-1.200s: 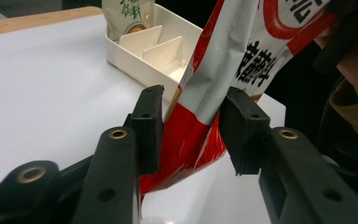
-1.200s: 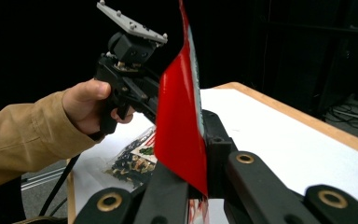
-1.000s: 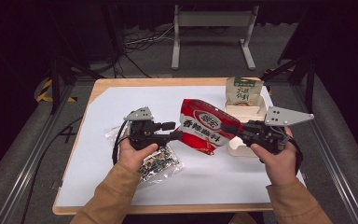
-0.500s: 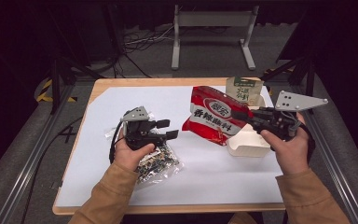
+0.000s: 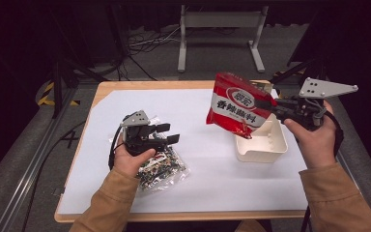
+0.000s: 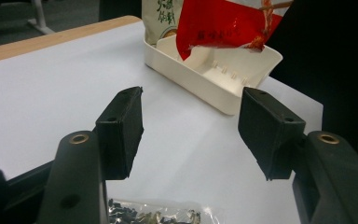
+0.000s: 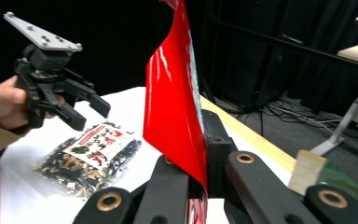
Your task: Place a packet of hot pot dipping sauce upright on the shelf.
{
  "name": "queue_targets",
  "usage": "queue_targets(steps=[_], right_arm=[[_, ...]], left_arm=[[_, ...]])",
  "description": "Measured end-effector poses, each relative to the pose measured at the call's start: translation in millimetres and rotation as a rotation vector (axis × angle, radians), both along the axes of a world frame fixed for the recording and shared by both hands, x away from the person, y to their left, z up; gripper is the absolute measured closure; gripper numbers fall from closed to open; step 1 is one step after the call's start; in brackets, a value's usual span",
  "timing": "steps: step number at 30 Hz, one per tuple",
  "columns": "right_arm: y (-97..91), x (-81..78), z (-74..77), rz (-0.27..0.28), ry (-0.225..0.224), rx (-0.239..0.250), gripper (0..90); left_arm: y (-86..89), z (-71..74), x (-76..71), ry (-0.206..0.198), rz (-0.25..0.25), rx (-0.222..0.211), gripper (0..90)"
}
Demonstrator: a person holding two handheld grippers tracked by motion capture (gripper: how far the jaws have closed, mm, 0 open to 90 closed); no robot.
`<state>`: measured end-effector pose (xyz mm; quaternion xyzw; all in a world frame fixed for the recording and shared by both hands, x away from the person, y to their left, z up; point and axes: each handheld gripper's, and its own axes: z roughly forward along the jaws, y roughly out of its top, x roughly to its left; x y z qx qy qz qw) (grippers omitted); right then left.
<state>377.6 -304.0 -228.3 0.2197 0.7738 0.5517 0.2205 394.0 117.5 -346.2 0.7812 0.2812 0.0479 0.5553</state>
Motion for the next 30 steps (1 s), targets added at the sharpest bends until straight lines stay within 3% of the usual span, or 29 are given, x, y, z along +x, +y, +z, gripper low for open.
queue_targets(steps=[13,30], right_arm=[[-17.3,22.7,8.3,-0.050,-0.016,-0.051,88.8],[-48.7,50.4,11.4,-0.064,-0.038,-0.115,88.7]], left_arm=[[10.9,-1.4,-2.0,-0.007,0.027,0.012,40.5],[29.5,-3.4,-9.3,0.000,0.079,0.016,40.2]])
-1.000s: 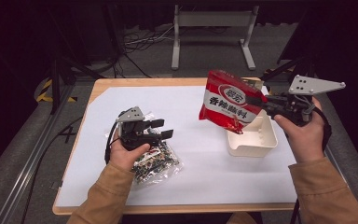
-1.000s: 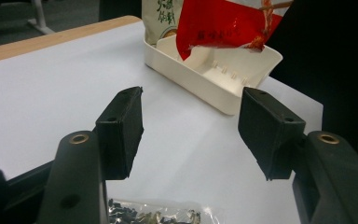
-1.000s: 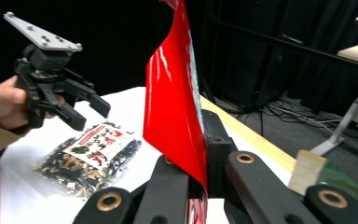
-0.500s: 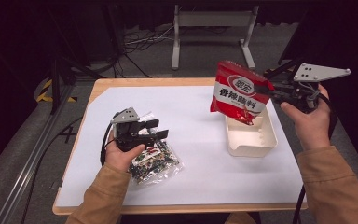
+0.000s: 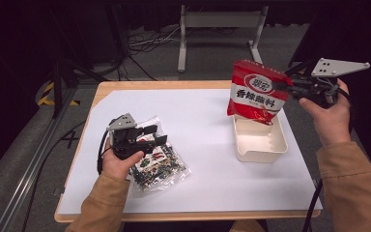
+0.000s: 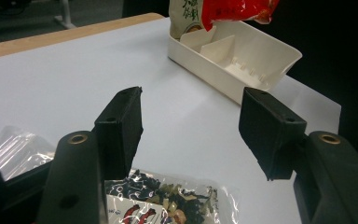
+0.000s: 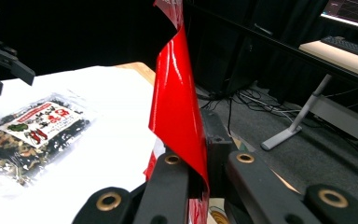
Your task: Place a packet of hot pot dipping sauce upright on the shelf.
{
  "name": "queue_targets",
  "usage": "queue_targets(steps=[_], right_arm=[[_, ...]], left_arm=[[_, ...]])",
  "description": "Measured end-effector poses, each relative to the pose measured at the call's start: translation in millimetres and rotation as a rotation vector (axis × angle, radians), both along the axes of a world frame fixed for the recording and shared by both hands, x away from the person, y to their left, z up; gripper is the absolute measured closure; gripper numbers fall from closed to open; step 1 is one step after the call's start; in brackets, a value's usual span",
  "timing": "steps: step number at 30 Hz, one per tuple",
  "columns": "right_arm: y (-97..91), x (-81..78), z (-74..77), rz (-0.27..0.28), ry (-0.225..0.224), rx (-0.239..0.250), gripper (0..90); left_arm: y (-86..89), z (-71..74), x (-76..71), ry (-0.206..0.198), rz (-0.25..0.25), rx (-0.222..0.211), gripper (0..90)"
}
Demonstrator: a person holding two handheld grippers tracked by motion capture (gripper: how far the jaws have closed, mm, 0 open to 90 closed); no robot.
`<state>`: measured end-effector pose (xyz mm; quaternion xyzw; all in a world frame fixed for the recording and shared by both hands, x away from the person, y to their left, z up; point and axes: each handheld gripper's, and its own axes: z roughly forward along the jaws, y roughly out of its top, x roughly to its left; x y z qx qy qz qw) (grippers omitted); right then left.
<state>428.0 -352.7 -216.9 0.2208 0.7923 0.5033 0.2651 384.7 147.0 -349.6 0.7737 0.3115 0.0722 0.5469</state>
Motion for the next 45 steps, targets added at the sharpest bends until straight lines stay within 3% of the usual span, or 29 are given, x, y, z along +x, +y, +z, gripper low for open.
queue_targets(steps=[15,26,45], right_arm=[[-11.1,21.2,-7.1,-0.004,-0.015,-0.047,88.6],[-19.9,40.5,-21.2,0.009,-0.013,-0.069,88.6],[-12.9,65.9,-44.8,0.008,0.015,-0.119,88.4]], left_arm=[[12.4,-1.1,-6.1,0.003,0.035,-0.005,40.1],[14.4,-1.3,-6.6,0.006,0.042,-0.007,39.8],[17.0,-3.5,-4.5,0.012,0.046,-0.002,39.7]])
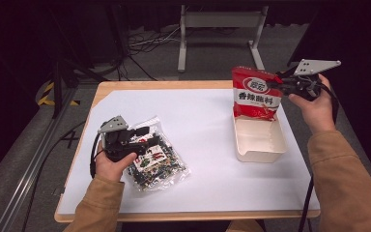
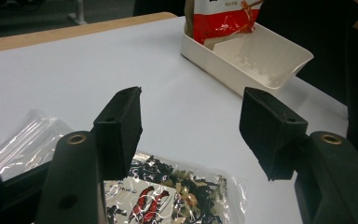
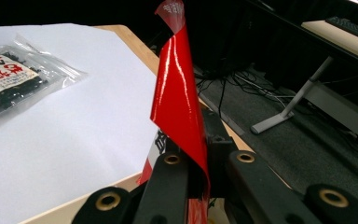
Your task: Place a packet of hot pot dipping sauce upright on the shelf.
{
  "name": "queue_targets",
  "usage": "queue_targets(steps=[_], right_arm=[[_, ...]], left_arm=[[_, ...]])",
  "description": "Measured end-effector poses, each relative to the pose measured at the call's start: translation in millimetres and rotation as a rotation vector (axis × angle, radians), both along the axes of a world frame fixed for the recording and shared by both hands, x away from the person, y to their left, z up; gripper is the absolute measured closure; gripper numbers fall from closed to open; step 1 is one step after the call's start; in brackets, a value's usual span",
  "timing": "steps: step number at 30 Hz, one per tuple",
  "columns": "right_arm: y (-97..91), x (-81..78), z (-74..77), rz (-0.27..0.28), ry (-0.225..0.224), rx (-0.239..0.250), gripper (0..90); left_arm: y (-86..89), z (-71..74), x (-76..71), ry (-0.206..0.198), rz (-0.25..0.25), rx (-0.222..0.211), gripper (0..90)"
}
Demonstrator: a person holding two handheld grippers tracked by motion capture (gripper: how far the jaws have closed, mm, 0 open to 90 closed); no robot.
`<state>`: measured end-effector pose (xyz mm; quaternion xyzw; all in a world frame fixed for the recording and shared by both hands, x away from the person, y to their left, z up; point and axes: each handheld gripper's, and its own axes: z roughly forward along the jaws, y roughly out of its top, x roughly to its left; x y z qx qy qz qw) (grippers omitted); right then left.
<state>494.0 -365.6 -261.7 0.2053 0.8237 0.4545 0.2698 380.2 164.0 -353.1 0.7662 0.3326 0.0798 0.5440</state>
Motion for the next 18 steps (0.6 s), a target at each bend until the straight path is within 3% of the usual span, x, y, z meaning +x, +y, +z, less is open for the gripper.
queue_targets(steps=[12,18], right_arm=[[16.7,5.3,-11.7,0.063,0.001,0.008,88.0],[13.4,6.8,-18.5,0.033,0.016,0.041,87.5]], left_arm=[[0.2,-0.9,0.3,0.006,0.002,-0.008,39.7],[1.2,-0.4,-0.2,0.009,0.006,-0.010,39.7]])
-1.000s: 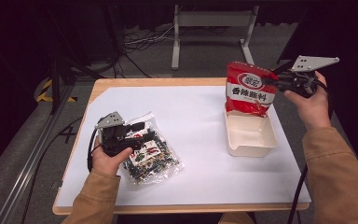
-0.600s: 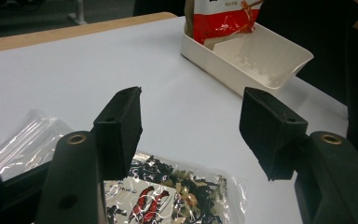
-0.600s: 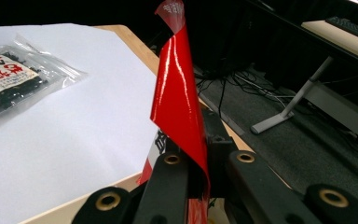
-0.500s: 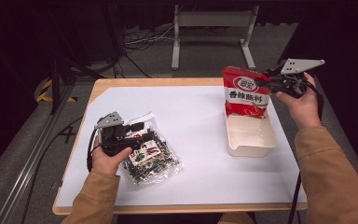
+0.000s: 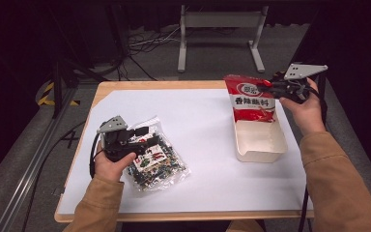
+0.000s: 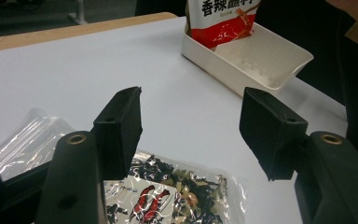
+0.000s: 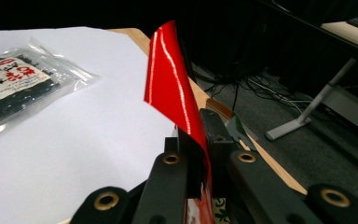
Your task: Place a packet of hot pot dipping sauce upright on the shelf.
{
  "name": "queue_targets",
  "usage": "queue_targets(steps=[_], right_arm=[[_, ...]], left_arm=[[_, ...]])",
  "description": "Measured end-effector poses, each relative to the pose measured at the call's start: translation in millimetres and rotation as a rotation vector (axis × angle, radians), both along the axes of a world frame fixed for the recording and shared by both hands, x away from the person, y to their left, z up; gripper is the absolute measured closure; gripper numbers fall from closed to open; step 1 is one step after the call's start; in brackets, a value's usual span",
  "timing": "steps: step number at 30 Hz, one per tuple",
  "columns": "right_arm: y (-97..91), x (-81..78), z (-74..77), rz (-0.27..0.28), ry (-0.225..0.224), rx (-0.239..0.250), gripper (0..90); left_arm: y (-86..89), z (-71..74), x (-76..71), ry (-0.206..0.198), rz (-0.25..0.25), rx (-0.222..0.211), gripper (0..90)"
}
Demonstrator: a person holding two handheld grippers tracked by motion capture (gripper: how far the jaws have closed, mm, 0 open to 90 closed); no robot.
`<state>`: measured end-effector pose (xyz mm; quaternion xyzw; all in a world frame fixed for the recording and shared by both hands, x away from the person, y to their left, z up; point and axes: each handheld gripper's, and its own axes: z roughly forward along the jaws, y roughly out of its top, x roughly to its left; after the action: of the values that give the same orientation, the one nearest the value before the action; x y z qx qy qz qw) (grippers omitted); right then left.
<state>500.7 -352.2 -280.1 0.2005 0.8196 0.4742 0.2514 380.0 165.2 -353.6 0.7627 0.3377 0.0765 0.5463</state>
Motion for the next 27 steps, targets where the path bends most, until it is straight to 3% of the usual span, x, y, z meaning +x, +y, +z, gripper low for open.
queue_targets(steps=[18,21,27], right_arm=[[-18.6,0.9,-21.7,-0.157,0.072,0.020,81.6],[-21.0,0.6,-23.1,-0.190,0.086,0.054,77.0],[-27.7,-1.2,-22.7,-0.229,0.083,0.071,71.7]], left_arm=[[-3.3,0.1,2.2,-0.001,-0.011,-0.004,39.6],[-3.5,0.1,2.3,-0.002,-0.014,-0.003,39.6],[-3.7,-0.3,2.7,0.000,-0.016,0.001,39.6]])
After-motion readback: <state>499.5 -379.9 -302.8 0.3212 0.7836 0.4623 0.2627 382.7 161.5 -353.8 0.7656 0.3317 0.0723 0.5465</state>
